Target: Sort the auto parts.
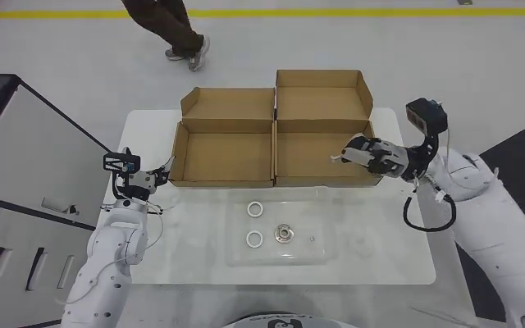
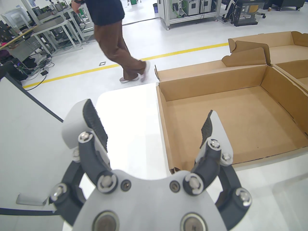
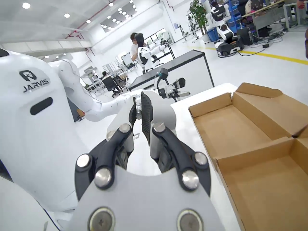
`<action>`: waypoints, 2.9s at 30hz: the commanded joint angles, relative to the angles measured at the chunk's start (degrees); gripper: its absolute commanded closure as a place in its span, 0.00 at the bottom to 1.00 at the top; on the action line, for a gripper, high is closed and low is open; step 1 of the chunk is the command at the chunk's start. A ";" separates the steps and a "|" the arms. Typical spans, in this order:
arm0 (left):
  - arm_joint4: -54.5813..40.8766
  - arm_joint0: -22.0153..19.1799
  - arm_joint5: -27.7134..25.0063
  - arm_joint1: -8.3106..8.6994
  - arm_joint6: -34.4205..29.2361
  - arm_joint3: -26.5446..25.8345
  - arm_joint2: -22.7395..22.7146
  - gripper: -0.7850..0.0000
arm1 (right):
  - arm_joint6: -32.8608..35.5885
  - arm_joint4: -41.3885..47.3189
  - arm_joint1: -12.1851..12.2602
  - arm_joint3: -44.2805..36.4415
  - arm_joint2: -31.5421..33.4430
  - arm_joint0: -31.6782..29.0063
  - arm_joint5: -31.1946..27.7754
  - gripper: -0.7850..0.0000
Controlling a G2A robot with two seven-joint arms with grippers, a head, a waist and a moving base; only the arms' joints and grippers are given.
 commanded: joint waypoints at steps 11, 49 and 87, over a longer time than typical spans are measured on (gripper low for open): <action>0.00 0.00 0.00 0.00 0.00 0.00 0.00 0.00 | 1.85 18.91 0.28 -3.19 -6.23 3.97 1.89 1.00; 0.00 0.00 0.00 0.00 0.00 0.00 0.00 0.00 | -0.04 24.50 -1.44 -15.96 -4.62 1.89 0.00 1.00; 0.00 0.00 0.00 0.00 0.00 0.00 0.00 0.00 | -1.49 26.26 -10.29 -18.30 -9.86 2.44 4.99 1.00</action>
